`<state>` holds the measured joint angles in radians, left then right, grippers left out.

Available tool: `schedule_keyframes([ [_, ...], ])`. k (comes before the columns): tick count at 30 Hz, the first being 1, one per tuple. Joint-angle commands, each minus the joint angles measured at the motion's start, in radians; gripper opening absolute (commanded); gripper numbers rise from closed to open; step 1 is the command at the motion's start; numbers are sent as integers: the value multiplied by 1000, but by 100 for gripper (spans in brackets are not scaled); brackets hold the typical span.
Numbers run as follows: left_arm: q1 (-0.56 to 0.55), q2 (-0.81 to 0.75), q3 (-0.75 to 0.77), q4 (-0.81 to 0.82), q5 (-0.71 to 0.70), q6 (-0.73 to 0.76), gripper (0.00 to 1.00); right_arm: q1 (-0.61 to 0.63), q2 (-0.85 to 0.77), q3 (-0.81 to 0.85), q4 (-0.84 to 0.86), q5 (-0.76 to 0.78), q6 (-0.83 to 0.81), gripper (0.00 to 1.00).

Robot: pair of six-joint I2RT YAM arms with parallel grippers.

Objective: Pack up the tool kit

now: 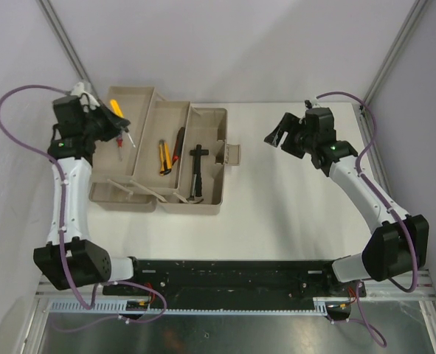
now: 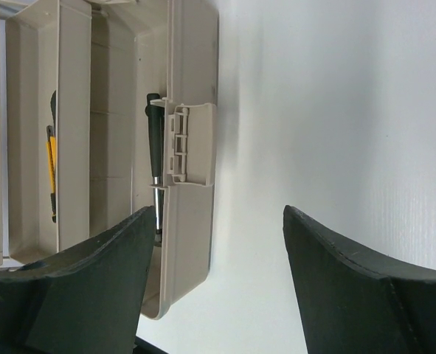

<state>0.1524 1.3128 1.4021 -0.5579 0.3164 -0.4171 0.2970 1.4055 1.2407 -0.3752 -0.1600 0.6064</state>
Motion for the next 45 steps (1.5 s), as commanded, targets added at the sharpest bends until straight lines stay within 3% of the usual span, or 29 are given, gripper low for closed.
schedule_keyframes([
  [1,136,15,97,-13,148,23,0,-2,12,3,23,-19,1,74],
  [14,163,87,69,-127,-140,198,0,7,31,3,13,-17,5,73],
  [19,151,141,74,-129,-38,211,3,14,40,3,9,-13,8,72],
  [25,75,190,70,-129,-50,221,11,17,52,3,28,-21,9,72],
  [27,55,198,75,-130,-58,229,19,16,57,3,29,-20,10,72],
  [33,44,160,99,-127,-183,207,61,32,87,4,57,-42,-16,74],
  [35,44,138,118,-126,-220,203,70,57,107,5,82,-53,-43,76],
  [38,45,107,142,-125,-257,200,78,110,157,24,91,-37,-87,78],
  [45,46,8,151,-114,-435,168,84,288,295,174,12,123,-178,76],
])
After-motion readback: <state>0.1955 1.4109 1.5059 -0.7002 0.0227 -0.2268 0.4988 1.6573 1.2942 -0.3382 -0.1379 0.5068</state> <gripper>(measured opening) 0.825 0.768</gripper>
